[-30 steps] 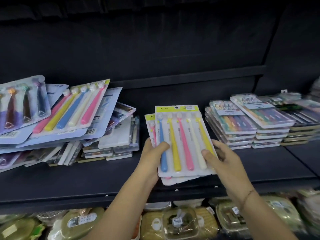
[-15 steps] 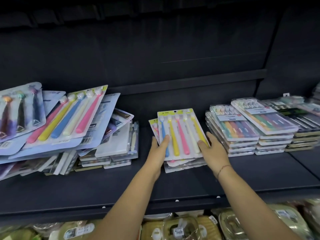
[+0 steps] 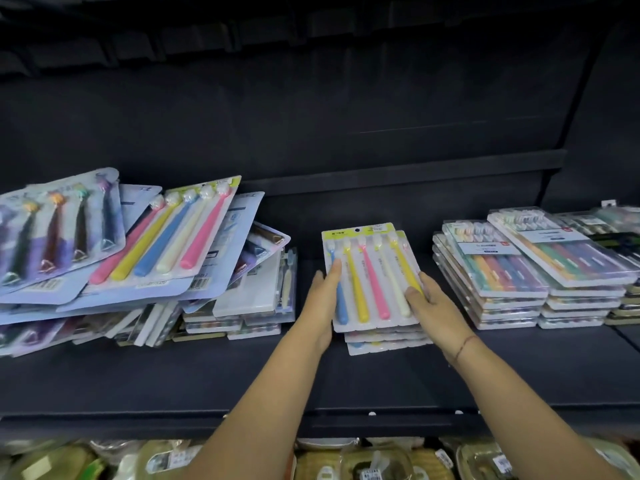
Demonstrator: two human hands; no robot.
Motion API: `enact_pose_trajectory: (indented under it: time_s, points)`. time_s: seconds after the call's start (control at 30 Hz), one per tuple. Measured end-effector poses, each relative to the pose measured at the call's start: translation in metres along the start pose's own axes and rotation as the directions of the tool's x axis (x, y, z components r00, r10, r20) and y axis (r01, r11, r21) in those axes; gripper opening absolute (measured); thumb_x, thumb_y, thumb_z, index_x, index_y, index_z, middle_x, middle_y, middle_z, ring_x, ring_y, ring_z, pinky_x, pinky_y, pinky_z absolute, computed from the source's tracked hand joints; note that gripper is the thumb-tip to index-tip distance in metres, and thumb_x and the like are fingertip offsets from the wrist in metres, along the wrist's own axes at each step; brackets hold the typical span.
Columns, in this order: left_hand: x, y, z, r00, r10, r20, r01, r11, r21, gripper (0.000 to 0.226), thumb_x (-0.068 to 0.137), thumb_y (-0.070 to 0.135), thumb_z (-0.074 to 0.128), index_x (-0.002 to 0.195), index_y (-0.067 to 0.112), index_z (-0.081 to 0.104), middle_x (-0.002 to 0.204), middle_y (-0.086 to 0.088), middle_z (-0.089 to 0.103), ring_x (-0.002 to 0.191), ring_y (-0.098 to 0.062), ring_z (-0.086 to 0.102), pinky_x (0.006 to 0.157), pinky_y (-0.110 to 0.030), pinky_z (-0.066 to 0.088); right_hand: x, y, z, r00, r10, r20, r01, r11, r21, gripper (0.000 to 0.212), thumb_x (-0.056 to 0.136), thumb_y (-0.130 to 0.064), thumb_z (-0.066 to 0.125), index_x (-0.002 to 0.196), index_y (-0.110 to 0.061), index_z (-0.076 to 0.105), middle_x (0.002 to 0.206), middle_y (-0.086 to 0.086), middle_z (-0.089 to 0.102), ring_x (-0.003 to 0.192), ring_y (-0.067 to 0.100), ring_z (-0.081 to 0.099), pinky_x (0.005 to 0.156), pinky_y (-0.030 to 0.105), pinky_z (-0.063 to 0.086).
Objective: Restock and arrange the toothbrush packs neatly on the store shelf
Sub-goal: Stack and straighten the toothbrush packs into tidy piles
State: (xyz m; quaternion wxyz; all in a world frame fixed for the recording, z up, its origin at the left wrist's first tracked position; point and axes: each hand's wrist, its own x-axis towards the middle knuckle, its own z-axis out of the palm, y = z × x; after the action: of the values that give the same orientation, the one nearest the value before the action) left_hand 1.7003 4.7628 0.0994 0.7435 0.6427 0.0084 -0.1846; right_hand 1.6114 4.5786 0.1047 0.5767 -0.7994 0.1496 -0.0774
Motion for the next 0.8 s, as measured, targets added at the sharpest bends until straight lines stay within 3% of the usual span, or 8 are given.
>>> enact_pose_trajectory:
  time_s: [0.07,0.13,0.23,0.33,0.4,0.5,0.67,0.8]
  points:
    - [-0.051,0.014,-0.007,0.998,0.056,-0.002,-0.056,0.998,0.006,0.102,0.067,0.08,0.065,0.15,0.028,0.035,0.149,0.009,0.044,0.136,-0.014,0.043,0.116,-0.043,0.032,-0.006,-0.004,0.006,0.993,-0.072,-0.099,0.053,0.983,-0.177,0.045,0.095,-0.045,0.041,0.133,-0.023,0.049,0.135,0.004,0.051,0.128,0.025,0.047,0.109,0.042,0.037]
    - [-0.096,0.02,-0.02,0.991,0.108,-0.079,-0.111,0.993,-0.036,0.084,0.075,0.063,0.063,0.144,0.018,0.044,0.141,0.007,0.052,0.129,-0.01,0.05,0.114,-0.037,0.036,-0.026,-0.024,0.019,0.939,-0.26,-0.224,0.19,0.937,-0.293,0.046,0.097,-0.037,0.046,0.138,-0.016,0.048,0.146,0.005,0.041,0.137,0.022,0.035,0.115,0.034,0.027]
    - [-0.137,0.027,-0.059,0.963,0.161,-0.216,-0.201,0.964,-0.177,0.069,0.072,0.058,0.056,0.123,0.012,0.059,0.117,-0.004,0.071,0.109,-0.016,0.067,0.096,-0.034,0.049,-0.057,-0.076,0.051,0.871,-0.445,-0.208,0.434,0.895,-0.099,0.027,0.097,-0.022,0.054,0.123,-0.021,0.058,0.13,-0.007,0.053,0.122,0.004,0.048,0.098,0.012,0.035]
    - [-0.151,0.046,-0.096,0.931,0.108,-0.35,-0.235,0.908,-0.346,0.071,0.077,0.06,0.051,0.118,0.002,0.054,0.112,-0.014,0.07,0.105,-0.026,0.068,0.088,-0.037,0.052,-0.06,-0.126,0.095,0.915,-0.398,0.065,0.371,0.895,0.248,0.008,0.096,-0.023,0.059,0.101,-0.027,0.063,0.099,-0.008,0.066,0.085,0.006,0.066,0.071,0.017,0.05]
    - [-0.152,0.059,-0.11,0.91,0.074,-0.408,-0.238,0.899,-0.368,0.069,0.081,0.061,0.05,0.118,0.003,0.05,0.108,-0.016,0.067,0.1,-0.027,0.067,0.081,-0.036,0.052,-0.048,-0.156,0.121,0.916,-0.382,0.119,0.345,0.905,0.249,0.009,0.095,-0.024,0.06,0.093,-0.017,0.065,0.087,0.003,0.067,0.063,0.011,0.067,0.056,0.021,0.049]
    - [-0.146,0.07,-0.125,0.841,0.044,-0.539,-0.261,0.906,-0.333,0.049,0.092,0.054,0.052,0.1,0.006,0.057,0.088,-0.009,0.064,0.08,-0.021,0.064,0.068,-0.029,0.05,-0.029,-0.192,0.146,0.936,-0.269,0.229,0.253,0.963,0.096,0.036,0.095,-0.031,0.059,0.091,0.004,0.066,0.088,0.017,0.071,0.041,0.01,0.056,0.048,0.023,0.042]
    - [-0.137,0.078,-0.136,0.783,0.094,-0.615,-0.354,0.88,-0.316,0.031,0.092,0.041,0.063,0.091,0.009,0.06,0.079,-0.006,0.063,0.06,-0.01,0.062,0.05,-0.017,0.051,-0.014,-0.211,0.174,0.944,-0.07,0.323,0.064,0.997,0.032,0.033,0.085,-0.037,0.073,0.084,-0.006,0.063,0.072,0.013,0.068,0.041,0.013,0.045,0.045,0.024,0.037]
    - [-0.14,0.075,-0.138,0.799,0.094,-0.595,-0.358,0.868,-0.344,0.029,0.09,0.036,0.065,0.093,0.008,0.059,0.083,-0.009,0.068,0.062,-0.01,0.069,0.052,-0.018,0.054,-0.018,-0.207,0.178,0.951,-0.018,0.307,-0.019,0.993,0.12,0.02,0.081,-0.018,0.074,0.071,-0.006,0.062,0.057,0.006,0.055,0.036,0.01,0.043,0.036,0.018,0.033]
